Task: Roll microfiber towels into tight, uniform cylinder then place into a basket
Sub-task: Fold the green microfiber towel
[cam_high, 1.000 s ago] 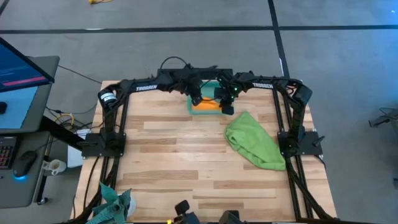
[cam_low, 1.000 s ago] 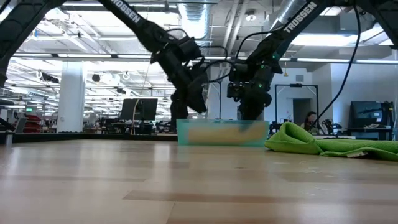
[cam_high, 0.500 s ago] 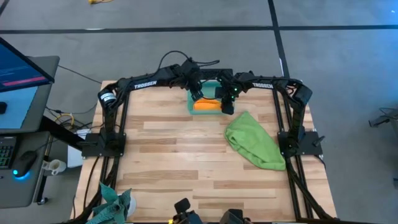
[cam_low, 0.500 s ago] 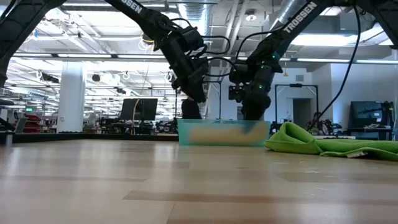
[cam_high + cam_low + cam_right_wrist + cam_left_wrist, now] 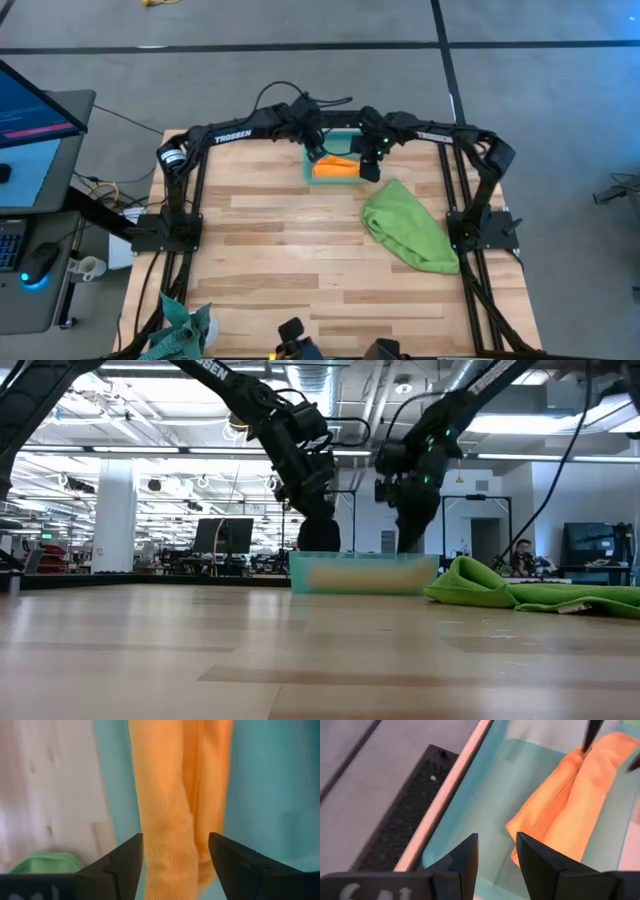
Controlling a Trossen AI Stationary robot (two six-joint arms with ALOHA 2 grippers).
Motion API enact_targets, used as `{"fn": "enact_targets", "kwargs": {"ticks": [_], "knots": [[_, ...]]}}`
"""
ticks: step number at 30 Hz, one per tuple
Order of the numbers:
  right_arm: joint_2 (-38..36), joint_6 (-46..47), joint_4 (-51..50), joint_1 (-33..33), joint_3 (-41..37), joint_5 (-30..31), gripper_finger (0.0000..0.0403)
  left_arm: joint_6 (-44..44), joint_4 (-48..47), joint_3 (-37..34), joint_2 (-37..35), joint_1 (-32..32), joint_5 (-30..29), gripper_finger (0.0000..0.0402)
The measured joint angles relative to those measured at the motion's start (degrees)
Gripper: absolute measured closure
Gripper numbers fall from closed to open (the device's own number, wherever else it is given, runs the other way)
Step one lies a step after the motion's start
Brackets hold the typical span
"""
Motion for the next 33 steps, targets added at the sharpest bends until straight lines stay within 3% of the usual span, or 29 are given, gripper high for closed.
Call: {"fn": "enact_targets", "kwargs": {"ticks": [9,17,25,33], "knots": [[-12.1,5.7,-3.8,1.7,-2.5,-2.1,0.0180,-1.1,-3.2,-2.8,-7.9,-1.8,-1.9,0.0275],[-25.3,16.5,4.0,11.1,-18.2,-0.7,0.0194,-4.6,8.8,-18.6,-14.6,-10.6,-1.9,0.0275],[-35.3,34.2,9.4,26.1,-30.9,11.1,0.0211,-6.2,17.2,-27.0,-15.3,-22.1,-2.2,0.0275],[-37.7,51.9,10.6,43.3,-35.0,27.0,0.0224,-3.5,28.3,-29.8,-14.5,-33.7,-2.3,0.0275]]}}
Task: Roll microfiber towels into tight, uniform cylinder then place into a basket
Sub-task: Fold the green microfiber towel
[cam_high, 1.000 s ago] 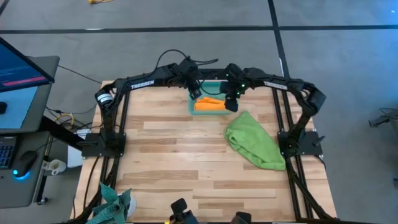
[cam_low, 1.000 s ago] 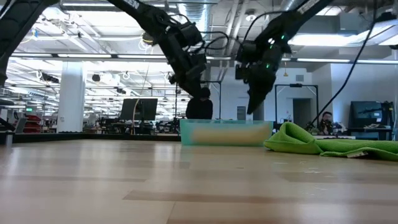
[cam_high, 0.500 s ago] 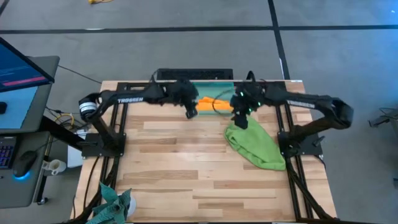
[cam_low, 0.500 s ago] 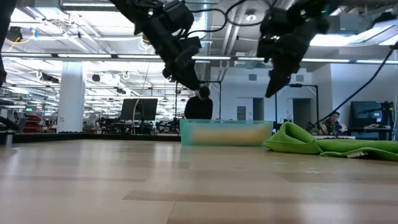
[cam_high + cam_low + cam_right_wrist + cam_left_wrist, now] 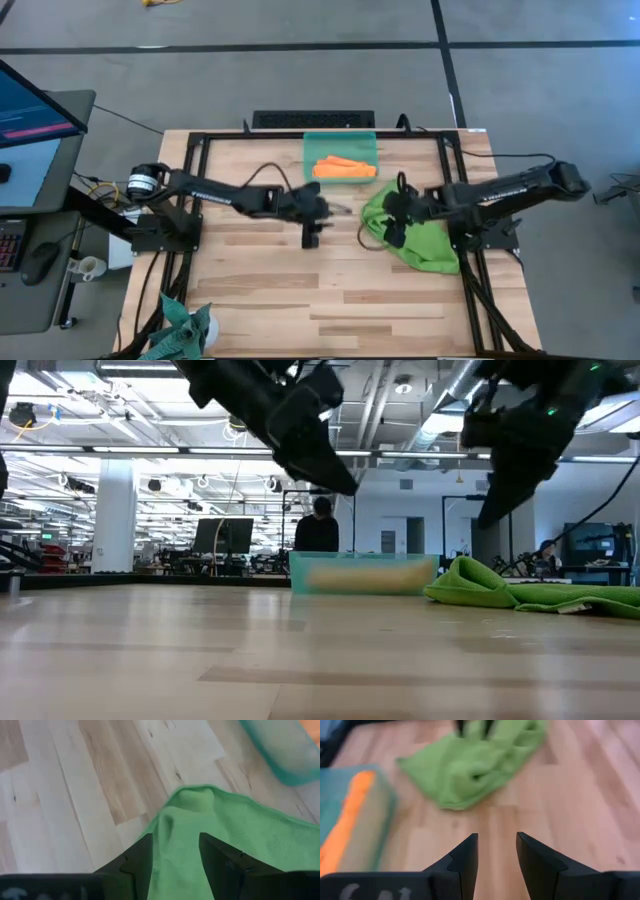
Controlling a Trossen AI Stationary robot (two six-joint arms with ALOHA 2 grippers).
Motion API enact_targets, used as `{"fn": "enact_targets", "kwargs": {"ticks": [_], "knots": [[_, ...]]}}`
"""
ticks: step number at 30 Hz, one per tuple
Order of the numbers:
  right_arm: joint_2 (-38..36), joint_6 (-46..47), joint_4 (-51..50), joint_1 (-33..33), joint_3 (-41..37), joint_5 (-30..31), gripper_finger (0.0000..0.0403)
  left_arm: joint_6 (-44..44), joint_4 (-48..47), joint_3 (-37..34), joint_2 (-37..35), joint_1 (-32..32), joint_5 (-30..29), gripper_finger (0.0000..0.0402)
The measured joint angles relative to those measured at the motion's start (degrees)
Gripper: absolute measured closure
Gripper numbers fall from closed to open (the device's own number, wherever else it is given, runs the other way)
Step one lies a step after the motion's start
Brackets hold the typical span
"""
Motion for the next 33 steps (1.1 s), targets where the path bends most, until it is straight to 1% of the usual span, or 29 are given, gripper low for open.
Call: {"fn": "enact_targets", "kwargs": {"ticks": [4,8,11,13,14,16,19,24,27,33], "knots": [[0.6,5.7,-0.1,7.9,0.0,9.5,0.0229,2.5,4.2,-0.8,-0.1,-3.9,0.0,0.0275],[0.8,10.1,-0.2,13.9,0.0,16.4,0.0234,5.2,5.5,-0.9,0.1,-6.4,0.0,0.0275],[0.4,8.3,-0.4,16.3,0.1,22.9,0.0239,10.8,9.5,-0.9,2.4,-7.3,0.0,0.0275],[0.2,6.0,-0.4,16.6,1.3,27.5,0.0243,13.5,15.0,-0.5,4.9,-7.4,0.0,0.0275],[-0.1,4.9,-0.9,16.6,2.0,28.7,0.0245,14.4,16.8,-0.2,5.9,-7.4,0.0,0.0275],[-0.9,3.1,-3.4,16.5,4.0,30.1,0.0249,15.7,19.5,0.8,8.4,-7.3,-0.6,0.0275],[-1.7,1.7,-6.9,16.2,6.3,31.5,0.0256,17.0,20.2,3.1,12.1,-6.6,-2.9,0.0275],[-2.0,1.7,-10.8,16.2,7.3,34.5,0.0267,18.6,20.4,8.8,17.6,-4.5,-1.1,0.0275],[-1.8,2.1,-13.4,16.1,7.3,34.5,0.0271,18.3,20.2,13.2,21.8,-3.6,-0.9,0.0275],[-1.8,2.3,-13.5,15.8,7.3,34.6,0.0276,18.6,14.7,21.9,29.7,-3.1,-0.9,0.0275]]}}
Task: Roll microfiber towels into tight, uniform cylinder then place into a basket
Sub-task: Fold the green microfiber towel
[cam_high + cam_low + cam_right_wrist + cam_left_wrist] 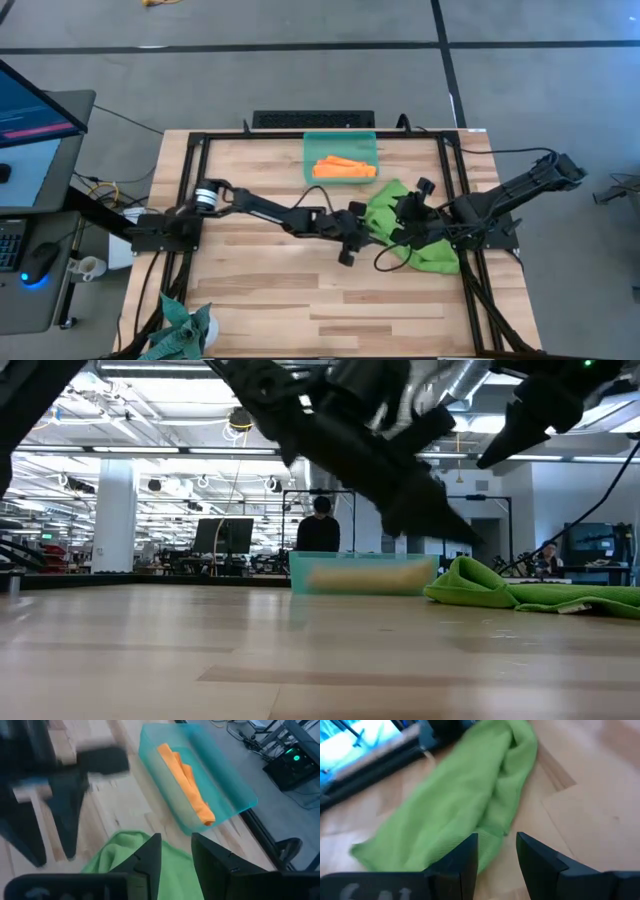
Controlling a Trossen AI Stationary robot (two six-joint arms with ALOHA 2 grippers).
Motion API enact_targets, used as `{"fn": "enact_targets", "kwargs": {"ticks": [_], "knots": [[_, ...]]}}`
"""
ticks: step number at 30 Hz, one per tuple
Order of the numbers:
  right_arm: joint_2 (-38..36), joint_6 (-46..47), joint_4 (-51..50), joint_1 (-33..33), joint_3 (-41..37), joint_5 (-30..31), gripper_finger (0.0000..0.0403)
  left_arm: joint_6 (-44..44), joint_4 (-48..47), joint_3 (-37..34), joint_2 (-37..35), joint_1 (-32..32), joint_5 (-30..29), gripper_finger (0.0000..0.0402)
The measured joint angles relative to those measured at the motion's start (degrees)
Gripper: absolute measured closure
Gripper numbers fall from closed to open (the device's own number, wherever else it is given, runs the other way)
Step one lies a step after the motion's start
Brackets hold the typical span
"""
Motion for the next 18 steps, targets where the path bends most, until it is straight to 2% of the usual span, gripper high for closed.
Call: {"fn": "enact_targets", "kwargs": {"ticks": [8,18], "knots": [[0.0,-0.1,-0.1,-1.1,0.0,-0.1,0.0276,3.3,-2.7,8.2,8.4,-0.3,-1.2,0.0275],[0.0,-0.1,0.2,-1.5,0.0,-0.2,0.0276,2.2,-2.3,9.1,10.7,0.4,-3.6,0.0275]]}}
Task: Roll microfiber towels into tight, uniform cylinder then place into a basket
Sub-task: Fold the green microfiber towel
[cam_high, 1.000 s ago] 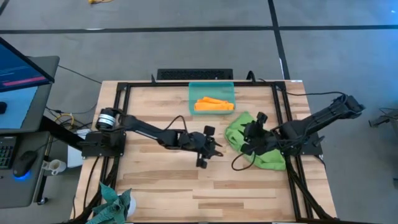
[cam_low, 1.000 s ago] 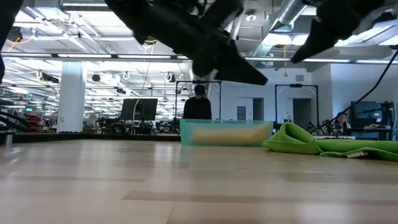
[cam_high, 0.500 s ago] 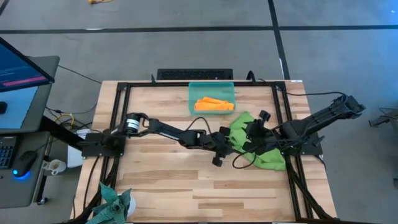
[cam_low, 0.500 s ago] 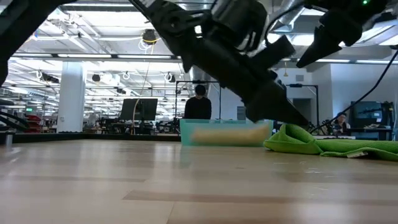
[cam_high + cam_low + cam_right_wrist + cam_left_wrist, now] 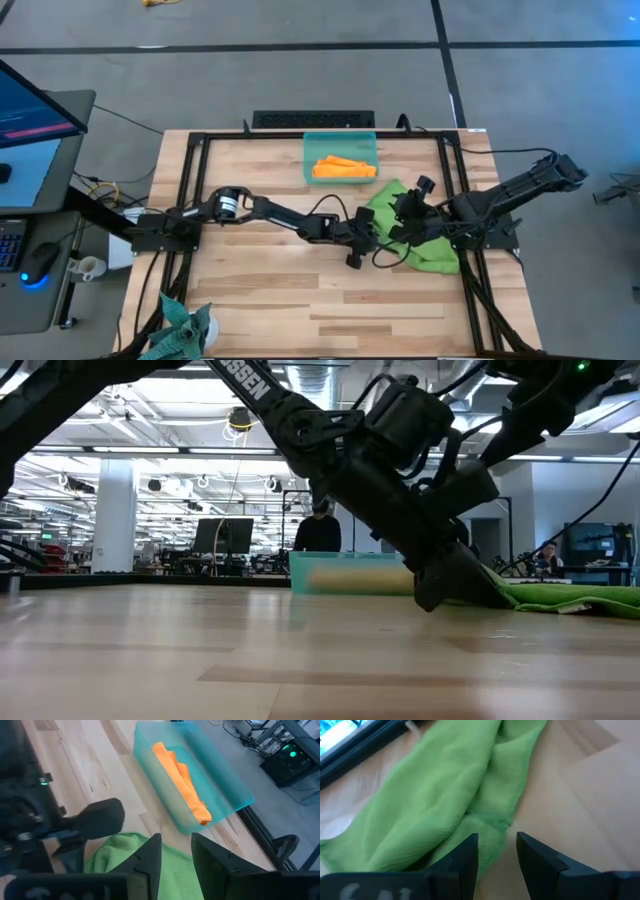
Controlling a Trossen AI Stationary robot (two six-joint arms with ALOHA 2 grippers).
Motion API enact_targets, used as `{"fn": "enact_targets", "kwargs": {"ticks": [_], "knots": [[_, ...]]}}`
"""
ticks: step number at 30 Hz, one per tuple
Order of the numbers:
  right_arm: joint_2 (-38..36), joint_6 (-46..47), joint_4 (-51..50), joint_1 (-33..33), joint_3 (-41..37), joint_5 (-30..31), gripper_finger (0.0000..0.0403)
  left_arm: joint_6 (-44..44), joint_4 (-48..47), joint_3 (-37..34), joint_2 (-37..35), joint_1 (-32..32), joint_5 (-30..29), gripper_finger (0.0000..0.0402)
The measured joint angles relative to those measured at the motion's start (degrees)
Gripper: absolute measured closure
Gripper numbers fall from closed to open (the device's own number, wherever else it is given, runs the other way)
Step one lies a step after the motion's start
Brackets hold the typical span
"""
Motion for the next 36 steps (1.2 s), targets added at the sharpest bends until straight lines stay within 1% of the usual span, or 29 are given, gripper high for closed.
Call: {"fn": "enact_targets", "kwargs": {"ticks": [6,9,12,16,21,25,32,34,36], "knots": [[0.0,0.0,0.2,0.0,0.0,-0.1,0.0276,-0.5,-0.1,0.0,0.0,1.1,0.2,0.0279],[0.0,0.0,0.6,0.0,0.0,-0.1,0.0276,-2.4,0.1,0.0,0.0,1.7,2.1,0.0287],[0.0,0.0,1.2,0.0,0.0,0.0,0.0276,-2.0,0.2,0.0,0.0,2.0,4.5,0.0300],[0.0,0.0,1.3,0.0,0.0,-0.1,0.0276,-1.4,0.0,0.0,0.0,2.0,4.7,0.0331],[0.0,0.0,1.3,0.0,0.0,-0.1,0.0276,-1.4,0.0,0.0,0.0,1.7,4.7,0.0391],[0.0,0.0,1.3,0.0,0.0,-0.1,0.0276,0.5,-2.5,0.0,-0.2,0.7,1.3,0.0398],[0.0,0.0,1.6,0.2,0.0,-0.3,0.0276,6.6,-15.5,-0.1,-3.7,-3.8,-9.1,0.0401],[0.0,0.2,2.0,0.2,0.0,-0.4,0.0276,9.4,-17.9,-0.1,-5.0,-5.2,-12.6,0.0401],[0.0,1.6,2.0,0.2,0.0,-1.2,0.0276,11.0,-19.7,-0.2,-6.8,-6.2,-14.5,0.0401]]}}
